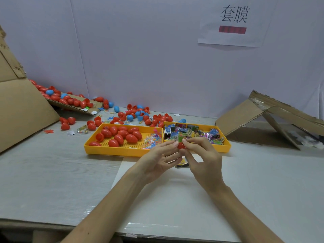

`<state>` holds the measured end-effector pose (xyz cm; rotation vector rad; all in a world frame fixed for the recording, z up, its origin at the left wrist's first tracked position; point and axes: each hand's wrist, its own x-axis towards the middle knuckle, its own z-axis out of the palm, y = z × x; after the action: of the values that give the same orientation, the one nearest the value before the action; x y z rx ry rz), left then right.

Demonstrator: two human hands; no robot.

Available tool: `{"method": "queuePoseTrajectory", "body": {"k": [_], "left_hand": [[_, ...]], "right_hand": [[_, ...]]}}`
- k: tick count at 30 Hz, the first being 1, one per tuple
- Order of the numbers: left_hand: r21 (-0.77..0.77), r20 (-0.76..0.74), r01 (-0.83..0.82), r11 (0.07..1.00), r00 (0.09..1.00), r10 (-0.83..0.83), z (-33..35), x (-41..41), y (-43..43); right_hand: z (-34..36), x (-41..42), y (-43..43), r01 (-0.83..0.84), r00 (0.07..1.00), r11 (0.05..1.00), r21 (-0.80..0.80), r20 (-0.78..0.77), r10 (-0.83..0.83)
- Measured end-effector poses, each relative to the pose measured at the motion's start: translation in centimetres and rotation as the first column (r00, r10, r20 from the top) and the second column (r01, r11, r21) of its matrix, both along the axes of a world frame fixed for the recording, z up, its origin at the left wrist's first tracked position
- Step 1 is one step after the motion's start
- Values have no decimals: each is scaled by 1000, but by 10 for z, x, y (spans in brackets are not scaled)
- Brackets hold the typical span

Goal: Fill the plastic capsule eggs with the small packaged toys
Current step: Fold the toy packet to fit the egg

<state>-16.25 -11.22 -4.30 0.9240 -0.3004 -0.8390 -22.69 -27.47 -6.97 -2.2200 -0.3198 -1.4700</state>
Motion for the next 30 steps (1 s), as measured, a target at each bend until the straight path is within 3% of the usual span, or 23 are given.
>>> {"method": "queuePoseTrajectory", "body": {"k": [14, 30], "left_hand": [[-11, 52, 45, 999, 998, -44, 1, -3, 0], [35, 50, 71, 997, 996, -73, -6, 1, -2]], "right_hand": [[4, -3, 3, 18, 999, 995, 95, -43, -14], [-5, 3, -3, 35, 999, 999, -1, 35, -35]]}}
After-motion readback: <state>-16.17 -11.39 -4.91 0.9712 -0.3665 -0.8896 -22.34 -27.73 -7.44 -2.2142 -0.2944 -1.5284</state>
